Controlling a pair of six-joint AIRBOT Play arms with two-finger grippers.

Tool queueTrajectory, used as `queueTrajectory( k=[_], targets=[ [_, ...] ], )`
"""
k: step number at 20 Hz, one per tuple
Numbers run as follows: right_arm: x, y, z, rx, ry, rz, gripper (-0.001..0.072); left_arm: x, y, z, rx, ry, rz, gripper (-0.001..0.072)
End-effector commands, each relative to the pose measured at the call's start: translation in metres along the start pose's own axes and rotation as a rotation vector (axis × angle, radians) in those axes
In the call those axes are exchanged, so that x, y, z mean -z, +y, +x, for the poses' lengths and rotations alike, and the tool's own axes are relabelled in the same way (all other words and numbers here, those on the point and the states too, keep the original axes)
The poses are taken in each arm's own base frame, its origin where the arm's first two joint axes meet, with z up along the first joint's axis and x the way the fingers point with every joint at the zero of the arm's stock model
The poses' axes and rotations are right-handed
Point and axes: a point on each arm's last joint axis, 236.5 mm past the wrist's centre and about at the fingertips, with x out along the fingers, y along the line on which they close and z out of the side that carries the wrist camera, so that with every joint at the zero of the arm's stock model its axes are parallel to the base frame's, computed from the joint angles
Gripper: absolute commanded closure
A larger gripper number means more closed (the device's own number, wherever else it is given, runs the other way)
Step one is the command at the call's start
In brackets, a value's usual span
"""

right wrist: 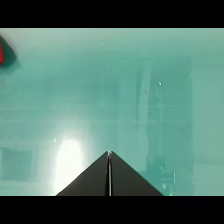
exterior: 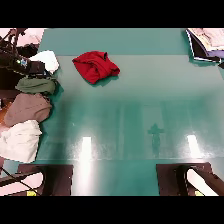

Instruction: Fold the shirts.

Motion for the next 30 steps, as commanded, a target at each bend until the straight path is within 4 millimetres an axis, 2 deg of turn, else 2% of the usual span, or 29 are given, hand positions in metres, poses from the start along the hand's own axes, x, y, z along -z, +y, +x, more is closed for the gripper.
queueTrajectory(
  k=[1, 15, 18, 19, 20, 21, 23, 25, 26, 27, 28, 30],
  targets=[
    [0.000, 0.001, 0.000, -0.001, -0.001, -0.001, 0.0693, 0.000, 0.000, 0.000, -0.001, -0.001, 0.000, 0.0684],
    [0.000, 0.001, 0.000, -0.001, -0.002, -0.001, 0.0693, -0.001, 0.000, 0.000, 0.002, -0.004, -0.001, 0.0684],
    [-0.001, 0.001, 0.000, -0.001, -0.004, -0.001, 0.0693, -0.013, -0.013, 0.000, 0.058, -0.057, -0.013, 0.0684],
    [-0.007, 0.000, -0.001, 0.000, -0.030, -0.001, 0.0693, -0.026, -0.016, 0.001, 0.072, -0.104, -0.019, 0.0605],
    [-0.014, 0.001, -0.001, -0.003, -0.058, 0.001, 0.0693, -0.039, -0.017, 0.005, 0.078, -0.154, -0.026, 0.0258],
    [-0.017, 0.002, -0.001, -0.007, -0.074, 0.002, 0.0693, -0.050, -0.017, 0.013, 0.076, -0.190, -0.028, 0.0165],
    [-0.019, 0.008, -0.001, -0.034, -0.079, 0.009, 0.0693, -0.068, -0.018, 0.047, 0.074, -0.224, -0.028, 0.0164],
    [-0.018, 0.019, -0.002, -0.081, -0.075, 0.019, 0.0693, -0.078, -0.023, 0.098, 0.074, -0.228, 0.009, 0.0162],
    [-0.019, 0.025, -0.002, -0.104, -0.078, 0.024, 0.0693, -0.083, -0.023, 0.124, 0.064, -0.240, 0.034, 0.0139],
    [-0.019, 0.030, -0.003, -0.128, -0.081, 0.030, 0.0693, -0.091, -0.020, 0.149, 0.047, -0.268, 0.042, 0.0051],
    [-0.020, 0.034, -0.004, -0.143, -0.081, 0.033, 0.0693, -0.097, -0.014, 0.170, 0.030, -0.294, 0.037, 0.0010],
    [-0.020, 0.037, -0.004, -0.156, -0.082, 0.036, 0.0693, -0.100, -0.003, 0.201, 0.002, -0.315, 0.022, 0.0009]
  ],
)
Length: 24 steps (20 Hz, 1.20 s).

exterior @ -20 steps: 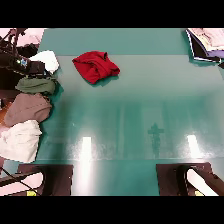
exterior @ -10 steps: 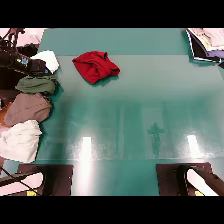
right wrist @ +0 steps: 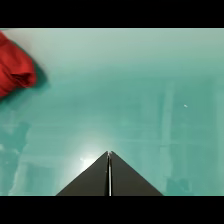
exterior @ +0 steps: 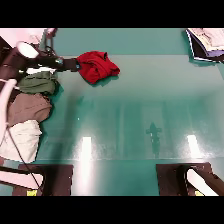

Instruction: Fold the shirts.

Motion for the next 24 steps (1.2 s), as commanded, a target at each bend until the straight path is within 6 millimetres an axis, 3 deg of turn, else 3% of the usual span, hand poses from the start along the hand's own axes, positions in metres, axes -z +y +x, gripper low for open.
queueTrajectory(
  k=[1, 5, 8, 13, 14, 15, 16, 17, 18, 19, 21, 23, 24],
  targets=[
    [-0.001, 0.011, -0.001, -0.044, -0.004, 0.010, 0.0693, 0.002, 0.021, 0.064, -0.058, -0.071, 0.034, 0.0009],
    [0.000, 0.011, -0.001, -0.044, 0.001, 0.010, 0.0693, 0.026, 0.029, 0.098, -0.068, -0.031, 0.150, 0.0010],
    [0.000, 0.011, -0.001, -0.044, 0.001, 0.010, 0.0693, 0.021, 0.029, 0.107, -0.071, -0.070, 0.149, 0.0010],
    [0.000, 0.011, -0.001, -0.043, 0.001, 0.010, 0.0693, 0.017, 0.009, 0.118, -0.025, -0.113, 0.159, 0.0032],
    [0.000, 0.011, -0.001, -0.044, 0.001, 0.010, 0.0693, 0.017, 0.005, 0.119, -0.021, -0.114, 0.165, 0.0072],
    [0.000, 0.011, -0.001, -0.044, 0.001, 0.010, 0.0693, 0.018, 0.004, 0.119, -0.018, -0.113, 0.164, 0.0288],
    [0.000, 0.011, -0.001, -0.044, 0.000, 0.011, 0.0692, 0.017, 0.003, 0.119, -0.014, -0.114, 0.158, 0.0590],
    [0.000, 0.011, -0.001, -0.044, 0.000, 0.011, 0.0693, 0.017, -0.001, 0.117, 0.000, -0.104, 0.161, 0.0677],
    [0.000, 0.011, -0.001, -0.044, 0.000, 0.010, 0.0693, 0.015, -0.012, 0.113, 0.036, -0.082, 0.175, 0.0684],
    [0.000, 0.011, -0.001, -0.045, -0.001, 0.010, 0.0693, 0.009, -0.029, 0.104, 0.088, -0.058, 0.200, 0.0685],
    [-0.003, 0.011, -0.001, -0.045, -0.013, 0.010, 0.0693, -0.023, -0.067, 0.069, 0.181, -0.063, 0.276, 0.0685],
    [-0.009, 0.018, -0.002, -0.075, -0.036, 0.019, 0.0693, -0.072, -0.113, 0.005, 0.254, -0.138, 0.384, 0.0686],
    [-0.013, 0.022, -0.003, -0.092, -0.052, 0.025, 0.0693, -0.095, -0.139, -0.037, 0.287, -0.193, 0.445, 0.0685]
  ],
)
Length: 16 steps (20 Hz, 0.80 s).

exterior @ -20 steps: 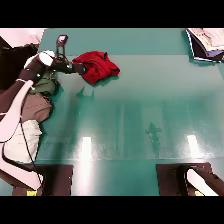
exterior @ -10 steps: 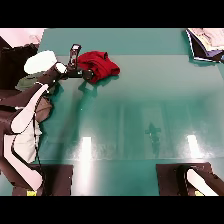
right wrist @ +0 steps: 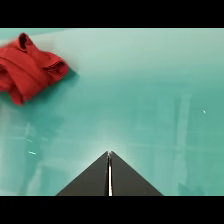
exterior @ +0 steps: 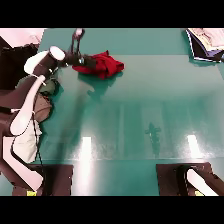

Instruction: Fold the shirts.

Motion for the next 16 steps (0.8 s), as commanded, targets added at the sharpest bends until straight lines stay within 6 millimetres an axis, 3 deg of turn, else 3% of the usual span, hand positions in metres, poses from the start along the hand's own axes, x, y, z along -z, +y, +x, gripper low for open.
queueTrajectory(
  k=[1, 3, 5, 7, 9, 12, 14, 16],
  targets=[
    [-0.013, 0.011, -0.003, -0.042, -0.053, 0.009, 0.0693, -0.095, -0.079, -0.094, 0.145, -0.109, 0.169, 0.0686],
    [-0.029, 0.016, -0.010, -0.048, -0.111, -0.002, 0.0693, -0.145, -0.129, -0.166, 0.203, -0.263, 0.213, 0.0686],
    [-0.049, 0.022, -0.024, -0.046, -0.186, -0.023, 0.0693, -0.169, -0.173, -0.229, 0.251, -0.361, 0.267, 0.0685],
    [-0.063, 0.030, -0.038, -0.049, -0.237, -0.048, 0.0693, -0.173, -0.209, -0.277, 0.294, -0.399, 0.323, 0.0685],
    [-0.069, 0.036, -0.046, -0.053, -0.259, -0.063, 0.0693, -0.160, -0.231, -0.304, 0.318, -0.366, 0.383, 0.0685],
    [-0.058, 0.037, -0.045, -0.056, -0.211, -0.068, 0.0693, -0.110, -0.233, -0.297, 0.355, -0.163, 0.327, 0.0685],
    [-0.042, 0.037, -0.039, -0.062, -0.135, -0.066, 0.0693, -0.057, -0.213, -0.272, 0.345, 0.054, 0.216, 0.0685],
    [-0.020, 0.033, -0.030, -0.066, -0.027, -0.061, 0.0693, -0.001, -0.178, -0.245, 0.268, 0.259, 0.111, 0.0685]
  ],
)
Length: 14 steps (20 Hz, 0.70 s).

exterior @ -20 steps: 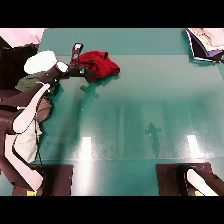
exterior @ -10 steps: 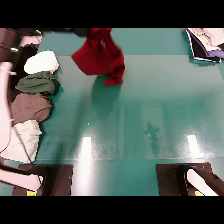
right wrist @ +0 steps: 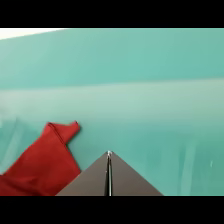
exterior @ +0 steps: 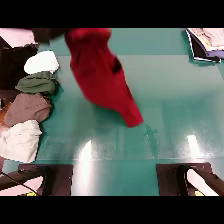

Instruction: Fold the shirts.

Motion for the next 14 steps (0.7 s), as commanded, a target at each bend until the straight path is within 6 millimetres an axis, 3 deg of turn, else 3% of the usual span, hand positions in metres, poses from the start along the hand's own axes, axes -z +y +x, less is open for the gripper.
queueTrajectory(
  k=[1, 3, 5, 7, 8, 11, 14],
  targets=[
    [0.039, -0.001, 0.007, -0.018, 0.182, 0.012, 0.0693, 0.108, 0.030, 0.013, -0.076, 0.342, -0.219, 0.0686],
    [0.060, 0.002, 0.020, -0.048, 0.288, 0.013, 0.0691, 0.155, 0.057, 0.014, -0.180, 0.472, -0.312, 0.0686],
    [0.085, 0.016, 0.039, -0.104, 0.408, -0.002, 0.0660, 0.181, 0.063, 0.011, -0.213, 0.551, -0.350, 0.0685],
    [0.115, 0.040, 0.064, -0.176, 0.539, -0.036, 0.0226, 0.187, 0.064, 0.007, -0.221, 0.582, -0.351, 0.0685],
    [0.129, 0.051, 0.079, -0.207, 0.595, -0.051, 0.0184, 0.188, 0.064, 0.007, -0.223, 0.584, -0.351, 0.0685],
    [0.176, 0.081, 0.133, -0.300, 0.736, -0.133, 0.0185, 0.189, 0.063, 0.006, -0.220, 0.591, -0.352, 0.0685],
    [0.218, 0.087, 0.190, -0.319, 0.824, -0.130, 0.0185, 0.193, 0.059, 0.003, -0.208, 0.615, -0.358, 0.0685]
  ],
)
